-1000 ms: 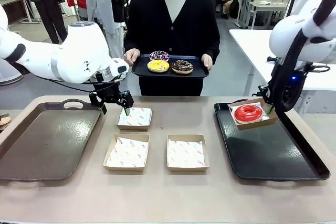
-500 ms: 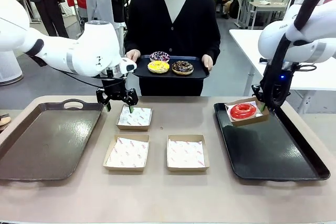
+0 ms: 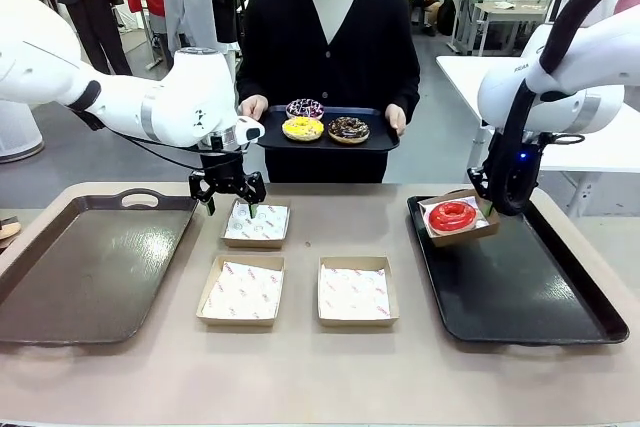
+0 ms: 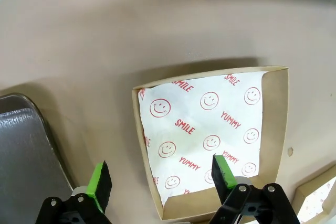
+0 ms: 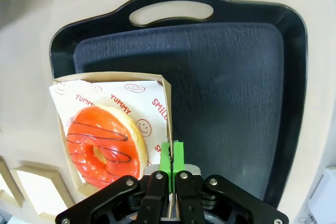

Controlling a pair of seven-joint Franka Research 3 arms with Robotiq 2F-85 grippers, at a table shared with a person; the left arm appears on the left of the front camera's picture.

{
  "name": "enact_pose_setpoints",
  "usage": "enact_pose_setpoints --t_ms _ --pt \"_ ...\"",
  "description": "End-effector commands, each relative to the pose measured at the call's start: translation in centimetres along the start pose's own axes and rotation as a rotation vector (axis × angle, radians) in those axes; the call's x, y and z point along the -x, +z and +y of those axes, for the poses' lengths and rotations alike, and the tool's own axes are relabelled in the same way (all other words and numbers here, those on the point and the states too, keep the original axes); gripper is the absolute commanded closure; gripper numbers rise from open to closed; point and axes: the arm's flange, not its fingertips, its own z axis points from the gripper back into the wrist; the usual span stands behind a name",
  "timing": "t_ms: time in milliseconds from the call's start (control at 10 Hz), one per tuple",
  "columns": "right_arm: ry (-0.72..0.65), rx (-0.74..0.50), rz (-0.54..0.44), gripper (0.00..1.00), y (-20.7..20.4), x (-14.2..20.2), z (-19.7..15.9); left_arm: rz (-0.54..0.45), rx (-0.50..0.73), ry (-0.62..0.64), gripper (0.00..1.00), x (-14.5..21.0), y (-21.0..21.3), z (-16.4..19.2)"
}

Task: Individually package the donuts and arrange them on the tray.
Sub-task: Place the picked Paper togo box on the Handle tray while simultaneously picking up another Paper togo box from the table with the other hand.

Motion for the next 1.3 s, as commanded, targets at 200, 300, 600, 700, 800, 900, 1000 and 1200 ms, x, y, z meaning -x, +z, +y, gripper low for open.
enact_pose_setpoints --t_ms 200,300,600,700,800,900,1000,1200 --pt "0.000 0.003 -0.045 0.99 -0.6 -0.9 -0.1 -0.005 -0.034 0.037 0.00 0.2 0.0 0.2" --pt "-0.002 0.005 -0.051 0.99 -0.9 -1.1 0.0 -0.009 -0.031 0.036 0.00 0.3 -0.1 0.2" --pt "-0.011 0.022 -0.067 0.99 -1.9 -1.6 0.8 -0.015 -0.041 0.036 0.00 0.9 0.1 0.4" --pt "-0.011 0.019 -0.069 0.99 -2.0 -1.8 0.9 -0.016 -0.040 0.037 0.00 1.0 0.1 0.6" --pt "-0.006 0.022 -0.072 0.99 -2.0 -1.8 1.1 -0.016 -0.039 0.041 0.00 1.0 0.2 0.8" --pt "-0.005 0.027 -0.072 0.99 -1.9 -1.9 1.3 -0.015 -0.038 0.040 0.00 1.0 0.2 0.8" --pt "-0.005 0.031 -0.072 0.99 -2.0 -2.0 1.3 -0.013 -0.040 0.041 0.00 1.0 0.2 0.9" --pt "-0.006 0.036 -0.067 0.99 -2.1 -2.2 1.3 0.006 -0.037 0.032 0.00 0.9 -0.1 1.0"
